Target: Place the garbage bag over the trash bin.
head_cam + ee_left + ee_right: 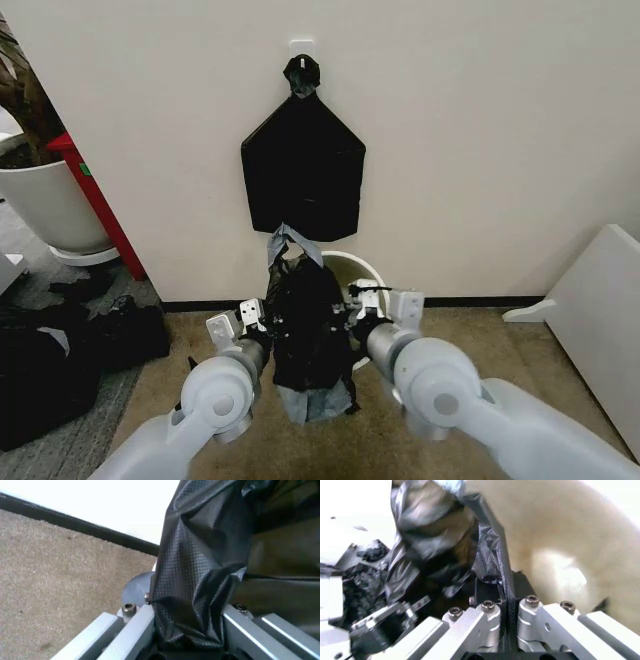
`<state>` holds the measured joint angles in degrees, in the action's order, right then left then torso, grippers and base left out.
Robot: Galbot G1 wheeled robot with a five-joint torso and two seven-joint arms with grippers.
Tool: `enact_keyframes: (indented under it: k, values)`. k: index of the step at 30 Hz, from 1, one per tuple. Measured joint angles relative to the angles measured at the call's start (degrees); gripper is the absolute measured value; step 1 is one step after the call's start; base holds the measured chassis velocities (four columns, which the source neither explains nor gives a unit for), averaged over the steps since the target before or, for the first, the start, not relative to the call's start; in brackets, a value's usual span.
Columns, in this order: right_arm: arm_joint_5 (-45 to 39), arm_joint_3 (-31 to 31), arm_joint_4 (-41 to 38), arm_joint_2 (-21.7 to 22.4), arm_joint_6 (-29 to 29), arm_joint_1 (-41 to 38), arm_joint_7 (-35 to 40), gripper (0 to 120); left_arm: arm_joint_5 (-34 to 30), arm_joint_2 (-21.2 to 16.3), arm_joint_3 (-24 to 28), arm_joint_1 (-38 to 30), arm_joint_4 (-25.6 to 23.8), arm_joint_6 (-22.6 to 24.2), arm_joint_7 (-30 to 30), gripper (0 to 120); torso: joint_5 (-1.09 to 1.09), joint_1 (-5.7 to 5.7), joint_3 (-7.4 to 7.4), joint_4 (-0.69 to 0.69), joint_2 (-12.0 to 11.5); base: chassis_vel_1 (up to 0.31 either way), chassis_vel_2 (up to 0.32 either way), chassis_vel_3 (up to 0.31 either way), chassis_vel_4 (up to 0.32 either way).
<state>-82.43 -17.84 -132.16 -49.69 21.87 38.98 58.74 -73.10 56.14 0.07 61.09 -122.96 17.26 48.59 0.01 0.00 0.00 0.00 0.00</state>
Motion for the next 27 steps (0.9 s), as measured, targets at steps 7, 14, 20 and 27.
enact_keyframes:
  k: [7,14,20,27]
  values:
    - [1.1,2.7,-0.6,2.5,1.5,-0.3,1.2,0,0.0,0.1,0.1,-0.3,0.8,0.0,-0.1,0,0.01,0.0,0.0,0.0,0.0,0.0,0.0,0.0,0.0]
    - [0.7,7.9,-1.9,6.5,3.7,-1.0,-0.3,0,0.4,0.4,0.3,-0.6,2.1,0.0,-0.6,0,0.0,0.0,0.0,0.0,0.0,0.0,0.0,0.0,0.0]
    - [0.4,12.0,0.2,8.5,5.4,0.0,-3.7,0,1.5,0.6,0.4,-0.2,2.4,-0.1,-1.9,0,0.0,0.0,0.0,0.0,0.0,0.0,0.0,0.0,0.0]
    - [-4.4,20.6,9.6,11.4,12.7,3.2,-23.1,0,4.1,-0.2,-0.8,1.9,1.6,-0.1,-6.9,0,0.0,0.0,0.0,-0.01,0.0,0.0,0.0,0.0,0.0]
